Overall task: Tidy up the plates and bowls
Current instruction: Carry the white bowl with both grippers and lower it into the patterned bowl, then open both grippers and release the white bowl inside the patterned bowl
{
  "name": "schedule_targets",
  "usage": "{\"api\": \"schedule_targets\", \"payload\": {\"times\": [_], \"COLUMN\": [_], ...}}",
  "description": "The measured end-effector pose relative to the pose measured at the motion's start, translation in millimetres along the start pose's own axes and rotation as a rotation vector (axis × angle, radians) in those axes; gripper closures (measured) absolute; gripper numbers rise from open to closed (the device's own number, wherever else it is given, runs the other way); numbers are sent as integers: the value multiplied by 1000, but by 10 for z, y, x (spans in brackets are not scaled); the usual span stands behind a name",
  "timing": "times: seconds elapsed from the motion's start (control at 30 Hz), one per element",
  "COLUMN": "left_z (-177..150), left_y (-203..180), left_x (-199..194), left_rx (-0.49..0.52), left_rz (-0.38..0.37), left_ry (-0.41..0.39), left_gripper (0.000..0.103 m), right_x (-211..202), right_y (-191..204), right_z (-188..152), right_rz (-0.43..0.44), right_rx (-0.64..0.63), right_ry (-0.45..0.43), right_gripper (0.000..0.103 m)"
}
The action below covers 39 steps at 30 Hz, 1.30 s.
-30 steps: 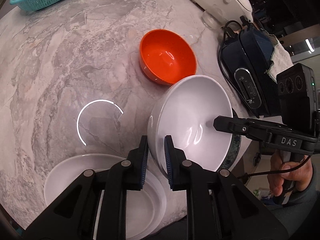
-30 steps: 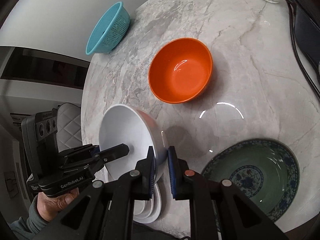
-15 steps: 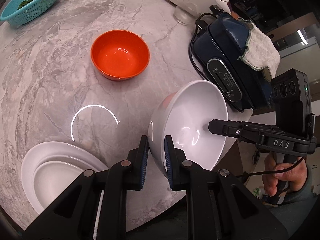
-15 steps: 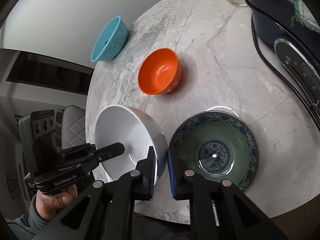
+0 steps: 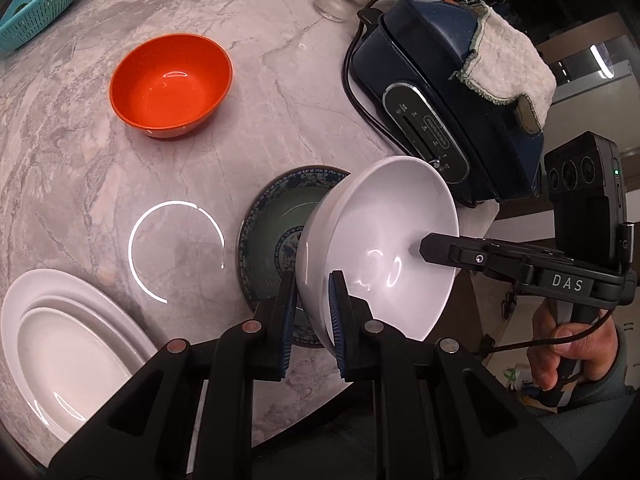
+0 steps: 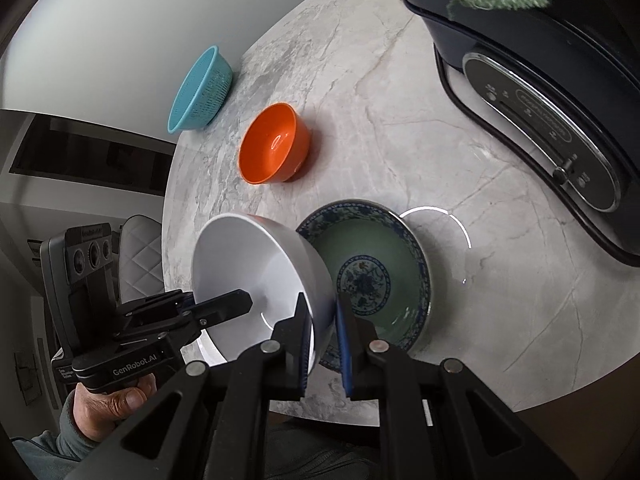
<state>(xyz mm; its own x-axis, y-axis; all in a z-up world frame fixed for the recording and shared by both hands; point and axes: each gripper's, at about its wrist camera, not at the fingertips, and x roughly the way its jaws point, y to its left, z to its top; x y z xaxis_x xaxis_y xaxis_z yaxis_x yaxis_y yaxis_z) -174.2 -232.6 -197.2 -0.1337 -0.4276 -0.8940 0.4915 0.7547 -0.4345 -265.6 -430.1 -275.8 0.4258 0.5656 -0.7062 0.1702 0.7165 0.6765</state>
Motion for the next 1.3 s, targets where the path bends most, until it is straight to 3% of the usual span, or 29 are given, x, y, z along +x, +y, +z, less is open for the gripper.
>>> {"api": "schedule_targets", "payload": {"times": [0.37, 0.73, 1.0, 1.1, 1.27, 1.3], "left_z": [-39, 0, 40, 49, 52, 57], "left_y": [31, 192, 229, 209, 86, 63], "left_x": [500, 744, 763, 739, 640, 611], "left_rx": [-15, -49, -71, -70, -44, -38], "left_rz": [54, 106, 85, 62, -4, 4], "left_ry": [59, 91, 97, 93, 70, 65], "left_gripper": [88, 88, 85, 77, 26, 20], "right_x": [210, 532, 581, 599, 632, 633], "right_y": [-340, -339, -305, -276, -221, -214], "right_z": [7, 71, 116, 123, 122, 120], "right_rz": [-37, -88, -122, -145, -173, -181], "right_rx": [17, -33, -57, -68, -90, -95], "right_ry": [63, 132, 126, 125, 130, 130], "right_gripper": [88, 89, 91, 93, 93, 92]}}
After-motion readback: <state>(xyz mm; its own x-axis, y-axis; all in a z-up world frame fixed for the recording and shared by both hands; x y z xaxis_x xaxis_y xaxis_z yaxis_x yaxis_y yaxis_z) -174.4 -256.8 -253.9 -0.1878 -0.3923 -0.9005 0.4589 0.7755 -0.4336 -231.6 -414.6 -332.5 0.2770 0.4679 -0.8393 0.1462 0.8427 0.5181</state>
